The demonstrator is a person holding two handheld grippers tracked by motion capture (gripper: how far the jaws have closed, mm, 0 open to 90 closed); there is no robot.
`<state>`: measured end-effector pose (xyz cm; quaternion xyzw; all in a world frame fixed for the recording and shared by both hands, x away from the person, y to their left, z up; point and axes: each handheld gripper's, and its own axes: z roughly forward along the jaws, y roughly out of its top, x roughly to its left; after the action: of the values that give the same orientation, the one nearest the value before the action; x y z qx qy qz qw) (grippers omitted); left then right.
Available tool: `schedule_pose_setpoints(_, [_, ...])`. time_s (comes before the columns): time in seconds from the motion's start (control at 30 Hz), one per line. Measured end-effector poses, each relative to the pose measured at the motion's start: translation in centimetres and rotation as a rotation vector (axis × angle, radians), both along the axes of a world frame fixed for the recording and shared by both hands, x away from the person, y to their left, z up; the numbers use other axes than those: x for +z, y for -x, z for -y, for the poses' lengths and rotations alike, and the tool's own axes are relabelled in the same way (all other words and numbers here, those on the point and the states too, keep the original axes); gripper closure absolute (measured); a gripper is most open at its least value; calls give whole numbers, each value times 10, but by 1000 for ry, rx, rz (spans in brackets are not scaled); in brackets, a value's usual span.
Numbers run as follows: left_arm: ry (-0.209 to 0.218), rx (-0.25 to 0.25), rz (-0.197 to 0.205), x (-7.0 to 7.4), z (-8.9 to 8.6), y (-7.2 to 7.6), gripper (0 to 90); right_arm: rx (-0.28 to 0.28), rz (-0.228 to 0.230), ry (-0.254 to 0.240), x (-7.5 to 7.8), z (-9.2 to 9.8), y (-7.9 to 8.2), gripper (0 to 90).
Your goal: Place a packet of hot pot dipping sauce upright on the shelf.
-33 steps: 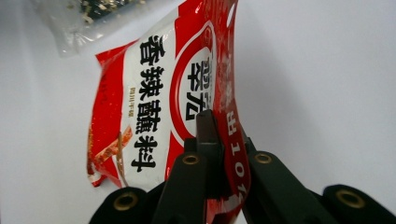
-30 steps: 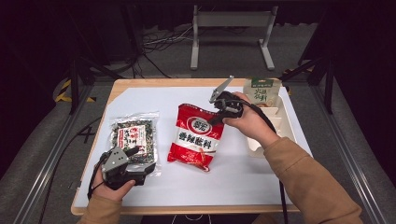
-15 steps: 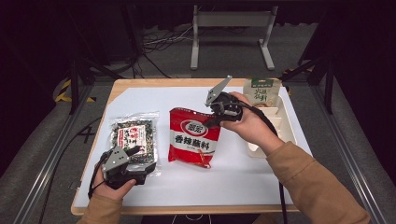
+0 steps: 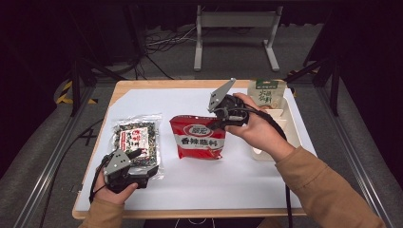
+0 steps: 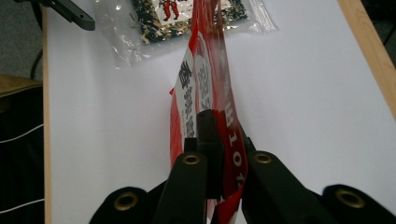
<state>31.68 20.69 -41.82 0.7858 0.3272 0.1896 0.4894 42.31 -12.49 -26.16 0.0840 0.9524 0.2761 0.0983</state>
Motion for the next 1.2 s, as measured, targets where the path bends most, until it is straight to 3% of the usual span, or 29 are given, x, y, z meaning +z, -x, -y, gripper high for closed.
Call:
schedule_pose_setpoints(0.37, [1, -3, -4, 0, 2, -2, 156, -34, 23, -8, 10, 15, -1, 884])
schedule_pose_setpoints(1.2, [5, -22, -8, -1, 8, -7, 156, -154, 101, -81, 54, 74, -7, 884])
